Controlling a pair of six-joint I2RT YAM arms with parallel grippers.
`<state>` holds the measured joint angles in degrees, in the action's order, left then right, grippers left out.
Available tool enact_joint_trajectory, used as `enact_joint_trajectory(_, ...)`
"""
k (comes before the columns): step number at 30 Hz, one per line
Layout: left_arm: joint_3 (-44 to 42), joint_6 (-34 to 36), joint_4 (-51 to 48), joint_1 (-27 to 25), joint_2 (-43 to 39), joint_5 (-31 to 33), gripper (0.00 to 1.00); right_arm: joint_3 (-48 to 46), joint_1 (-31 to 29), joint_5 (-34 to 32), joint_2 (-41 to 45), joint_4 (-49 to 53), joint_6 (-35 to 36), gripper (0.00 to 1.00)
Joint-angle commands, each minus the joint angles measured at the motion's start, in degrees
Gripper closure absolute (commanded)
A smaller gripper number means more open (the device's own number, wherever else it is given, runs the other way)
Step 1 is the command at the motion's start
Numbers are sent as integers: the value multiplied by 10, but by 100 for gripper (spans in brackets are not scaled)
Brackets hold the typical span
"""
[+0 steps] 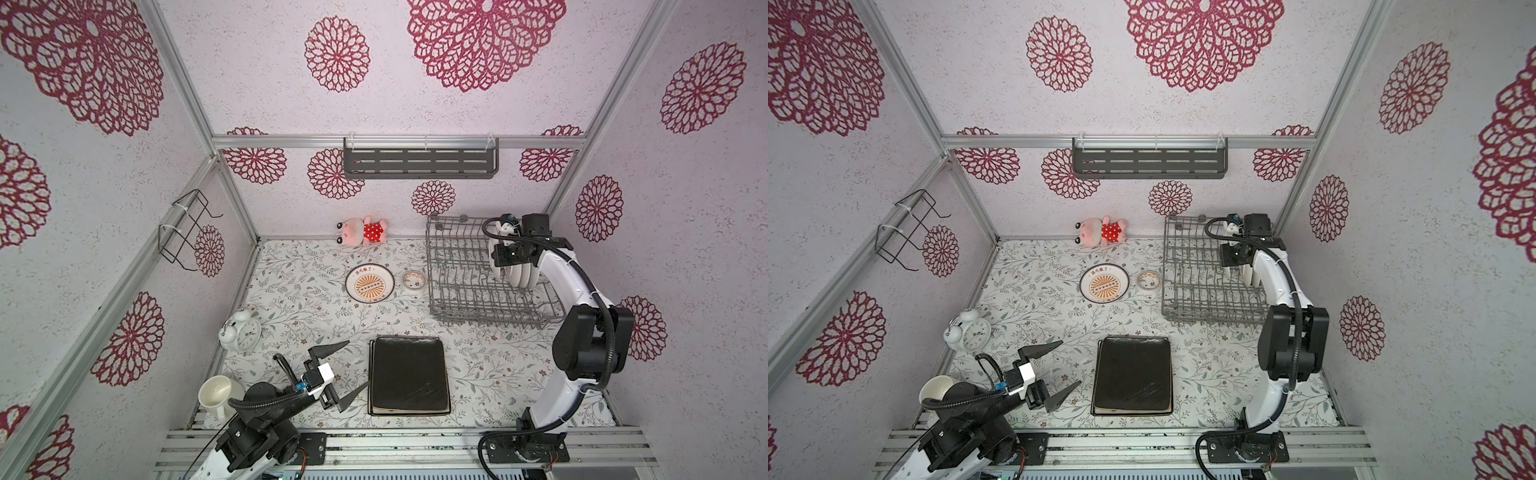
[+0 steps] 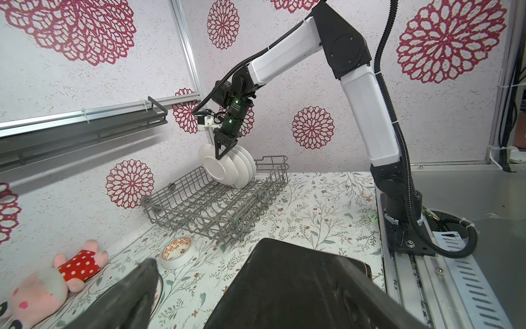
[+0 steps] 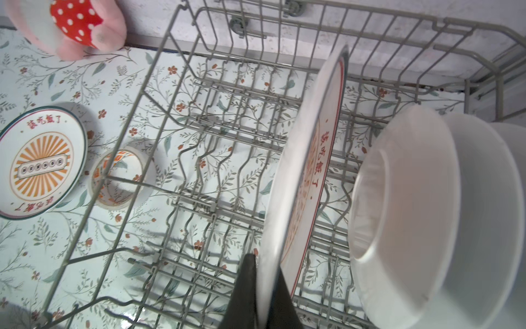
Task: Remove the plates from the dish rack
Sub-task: 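Grasp the top edge of the nearest rack plate with the right gripper, then lift the plate out of the rack and carry it toward the sunburst plate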
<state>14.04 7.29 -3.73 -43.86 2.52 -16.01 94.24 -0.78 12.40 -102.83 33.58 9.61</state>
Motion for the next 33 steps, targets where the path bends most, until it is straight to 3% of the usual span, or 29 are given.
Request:
enact_joint_trajectory(1, -4, 8, 4, 4, -7, -5, 3, 21, -34, -11, 69, -20, 27, 100)
enact_joint_trajectory(11, -4, 8, 5, 4, -8, 0, 2, 51, -165, -66, 117, -52, 92, 100)
enact_joint_trajectory(18, -4, 11, 2, 5, -8, 2, 3, 16, -284, -153, 112, -128, 181, 100)
enact_joint_trajectory(23, -4, 12, 2, 5, -9, 4, 3, -57, -326, -151, 122, -232, 207, 100)
enact_joint_trajectory(28, -4, 12, 2, 6, -9, 5, 3, -83, -371, -188, 96, -270, 251, 100)
enact_joint_trajectory(33, -3, 14, -2, 7, -16, -2, 3, -100, -423, -278, 46, -295, 355, 100)
